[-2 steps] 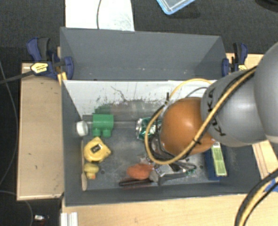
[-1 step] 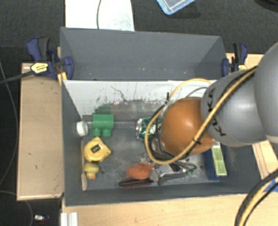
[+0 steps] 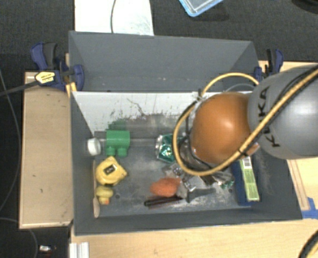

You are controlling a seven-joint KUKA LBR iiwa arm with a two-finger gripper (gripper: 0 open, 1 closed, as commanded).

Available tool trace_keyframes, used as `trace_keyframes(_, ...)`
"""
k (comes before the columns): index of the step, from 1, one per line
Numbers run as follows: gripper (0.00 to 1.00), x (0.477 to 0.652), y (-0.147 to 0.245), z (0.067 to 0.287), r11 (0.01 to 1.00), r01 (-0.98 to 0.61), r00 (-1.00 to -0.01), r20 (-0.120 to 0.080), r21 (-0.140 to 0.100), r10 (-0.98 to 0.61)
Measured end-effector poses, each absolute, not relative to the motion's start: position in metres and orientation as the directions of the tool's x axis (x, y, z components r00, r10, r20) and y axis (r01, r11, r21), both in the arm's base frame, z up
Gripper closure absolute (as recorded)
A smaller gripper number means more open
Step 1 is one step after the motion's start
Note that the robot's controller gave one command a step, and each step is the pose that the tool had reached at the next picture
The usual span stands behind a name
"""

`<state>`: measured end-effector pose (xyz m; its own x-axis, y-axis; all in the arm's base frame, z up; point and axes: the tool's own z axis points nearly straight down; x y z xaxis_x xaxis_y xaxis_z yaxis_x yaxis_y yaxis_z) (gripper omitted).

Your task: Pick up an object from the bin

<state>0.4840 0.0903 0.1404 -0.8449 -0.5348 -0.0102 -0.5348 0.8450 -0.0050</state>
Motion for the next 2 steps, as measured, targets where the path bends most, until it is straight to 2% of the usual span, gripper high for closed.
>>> trace_keyframes(1, 1.0, 0.487, 0.081, 0.171, 0.847, -0.531, -0.847, -0.01, -0.005, -0.531)
trace_keyframes(2, 1.0, 0.484, 0.077, 0.225, 0.856, -0.517, -0.856, -0.006, -0.001, -0.517)
